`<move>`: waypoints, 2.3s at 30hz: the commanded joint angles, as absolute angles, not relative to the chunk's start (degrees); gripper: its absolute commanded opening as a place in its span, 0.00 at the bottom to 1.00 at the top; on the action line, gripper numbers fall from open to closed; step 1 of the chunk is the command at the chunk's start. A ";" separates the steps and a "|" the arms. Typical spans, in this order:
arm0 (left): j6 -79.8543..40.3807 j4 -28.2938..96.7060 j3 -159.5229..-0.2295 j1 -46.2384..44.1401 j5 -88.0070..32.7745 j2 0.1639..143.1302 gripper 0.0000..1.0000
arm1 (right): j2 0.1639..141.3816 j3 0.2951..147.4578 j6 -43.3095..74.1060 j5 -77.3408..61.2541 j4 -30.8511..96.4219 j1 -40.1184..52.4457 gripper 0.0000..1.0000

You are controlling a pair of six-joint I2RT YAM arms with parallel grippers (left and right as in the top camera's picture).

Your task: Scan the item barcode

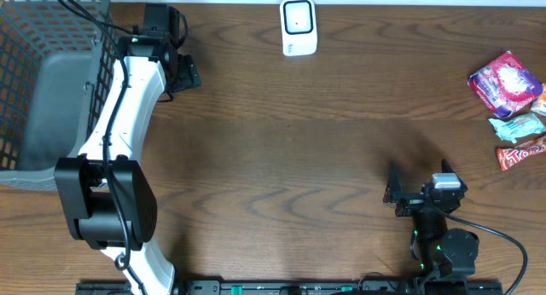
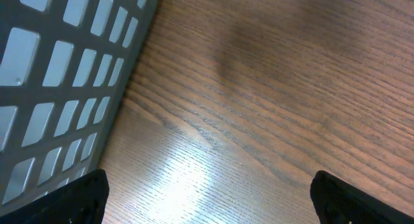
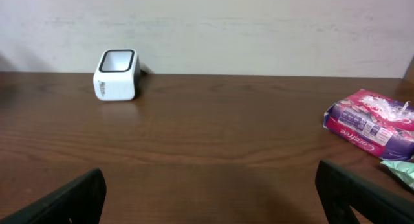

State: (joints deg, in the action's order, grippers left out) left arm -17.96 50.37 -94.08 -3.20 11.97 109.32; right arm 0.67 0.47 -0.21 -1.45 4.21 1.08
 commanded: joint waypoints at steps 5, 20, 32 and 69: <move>-17.82 50.50 -93.76 -3.18 12.49 109.03 0.99 | 0.30 0.34 0.58 -0.97 4.43 0.69 0.99; -17.82 50.52 -93.76 -3.18 12.49 109.03 0.99 | 0.30 0.34 0.58 -0.97 4.43 0.69 0.99; -17.82 50.50 -93.76 -3.18 12.49 109.03 0.99 | 0.30 0.34 0.58 -0.97 4.43 0.69 0.99; -17.58 54.37 -92.44 -3.18 12.69 108.77 0.99 | 0.30 0.34 0.58 -0.97 4.40 0.69 0.99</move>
State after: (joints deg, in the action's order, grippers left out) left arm -17.93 53.98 -93.86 -3.20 11.99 109.32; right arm 0.67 0.47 -0.21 -1.45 4.19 1.08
